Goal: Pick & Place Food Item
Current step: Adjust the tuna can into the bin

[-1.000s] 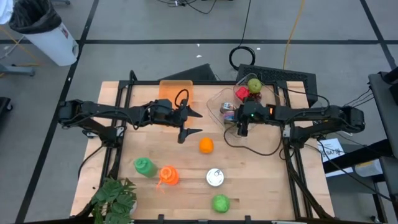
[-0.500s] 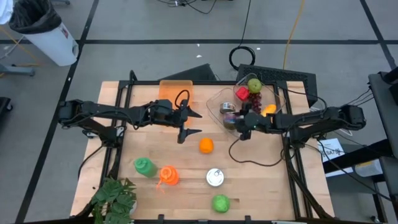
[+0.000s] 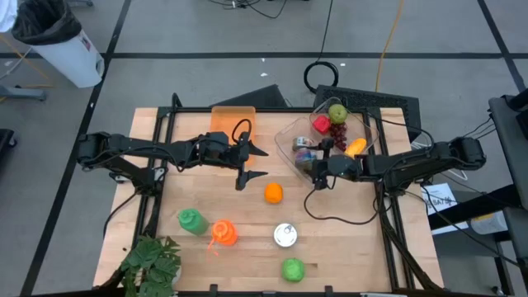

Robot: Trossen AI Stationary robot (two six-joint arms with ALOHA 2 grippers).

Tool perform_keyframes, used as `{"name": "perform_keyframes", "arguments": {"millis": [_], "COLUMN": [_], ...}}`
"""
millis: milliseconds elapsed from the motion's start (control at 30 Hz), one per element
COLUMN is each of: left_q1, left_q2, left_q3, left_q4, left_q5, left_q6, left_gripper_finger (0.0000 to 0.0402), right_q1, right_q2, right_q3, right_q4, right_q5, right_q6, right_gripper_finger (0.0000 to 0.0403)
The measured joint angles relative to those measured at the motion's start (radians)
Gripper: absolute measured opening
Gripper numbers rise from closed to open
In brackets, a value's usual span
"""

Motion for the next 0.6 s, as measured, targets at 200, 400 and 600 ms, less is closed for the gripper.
{"name": "perform_keyframes", "arguments": {"millis": [200,400,600], "left_q1": [0.0,0.0,0.0], "left_q2": [0.0,0.0,0.0], "left_q3": [0.0,0.001,0.001], "left_q4": [0.0,0.0,0.001], "left_q5": [0.0,0.0,0.0], "left_q6": [-0.001,-0.01,-0.018], "left_gripper_finger": [0.0306,0.0306,0.0306], "right_q1": [0.029,0.03,-0.022], "right_q2": [-0.007,-0.046,-0.066], "right_q3": [-0.002,0.016,0.14], "right_q4": [-0.008,-0.041,-0.188], "right_q5": [-0.029,-0.093,-0.09], "right_q6": [0.115,0.178,0.145], "right_gripper_finger": [0.0373,0.0353,0.0338]}}
